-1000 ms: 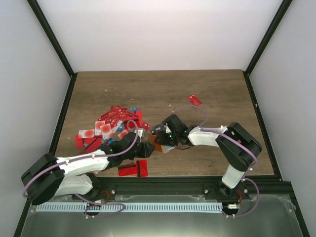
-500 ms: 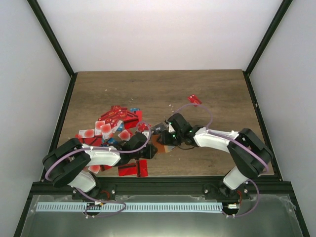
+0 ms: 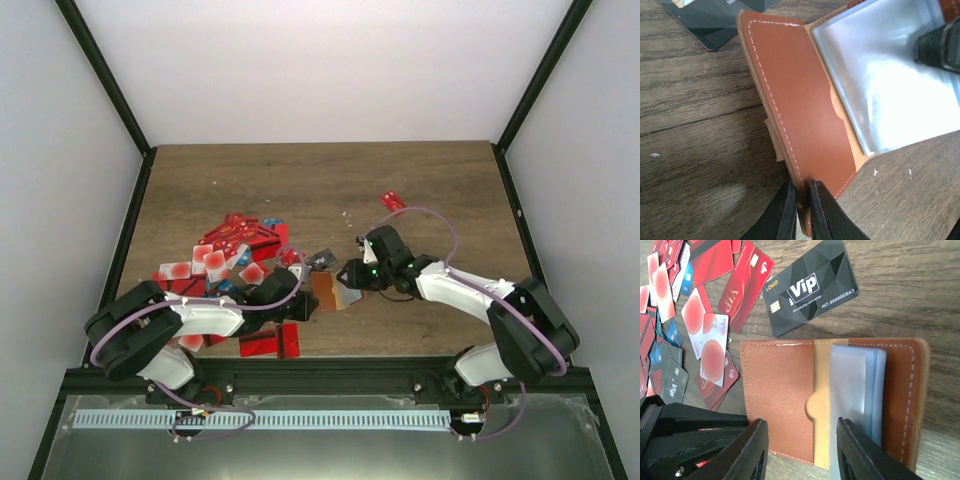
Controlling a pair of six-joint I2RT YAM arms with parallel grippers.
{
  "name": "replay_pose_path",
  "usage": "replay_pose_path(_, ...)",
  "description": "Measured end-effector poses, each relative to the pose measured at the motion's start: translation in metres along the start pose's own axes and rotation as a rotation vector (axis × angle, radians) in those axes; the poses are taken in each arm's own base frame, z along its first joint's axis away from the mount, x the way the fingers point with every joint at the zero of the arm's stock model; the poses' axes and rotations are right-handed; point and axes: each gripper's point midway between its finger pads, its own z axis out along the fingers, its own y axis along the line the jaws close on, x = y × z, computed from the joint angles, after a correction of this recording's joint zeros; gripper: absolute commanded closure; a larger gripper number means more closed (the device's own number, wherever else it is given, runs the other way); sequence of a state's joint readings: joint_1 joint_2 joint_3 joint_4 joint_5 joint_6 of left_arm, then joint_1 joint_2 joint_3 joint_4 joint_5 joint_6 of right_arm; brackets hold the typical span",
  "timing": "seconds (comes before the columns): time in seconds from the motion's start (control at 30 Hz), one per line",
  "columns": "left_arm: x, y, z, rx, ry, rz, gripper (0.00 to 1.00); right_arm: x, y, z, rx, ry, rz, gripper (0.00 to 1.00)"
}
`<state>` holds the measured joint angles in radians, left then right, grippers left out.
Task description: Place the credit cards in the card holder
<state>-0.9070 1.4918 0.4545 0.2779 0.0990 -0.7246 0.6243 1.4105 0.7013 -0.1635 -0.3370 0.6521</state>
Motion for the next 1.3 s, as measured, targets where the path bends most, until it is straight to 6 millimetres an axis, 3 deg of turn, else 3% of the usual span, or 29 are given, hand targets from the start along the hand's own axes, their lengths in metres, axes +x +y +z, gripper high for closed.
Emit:
replay_pose_path(0.33,-0.015,-0.015,-0.009,0.015,-0.027,0.011,0.91,0.007,-0.004,-0.010,0.012,-0.005,-0.020,0.60)
replay_pose_path(0.47,-0.013,-0.015,-0.010,0.009,-0.018,0.013,0.91,0.013,-0.004,-0.020,0.003,-0.023,-0.037,0.60)
replay_pose_path(0.83,-0.015,-0.028,-0.010,0.021,-0.016,0.032,0.92,0.035,-0.025,-0.016,0.043,0.017,-0.010,0.60)
replay_pose_path(1.13,-0.011,-0.028,-0.010,0.006,-0.005,0.040,0.92,0.031,-0.021,-0.033,0.034,-0.039,-0.008,0.60)
replay_pose_path(1.3,-0.012,-0.030,-0.010,0.007,-0.006,0.044,0.92,0.044,-0.032,-0.029,0.053,-0.014,0.011,0.60)
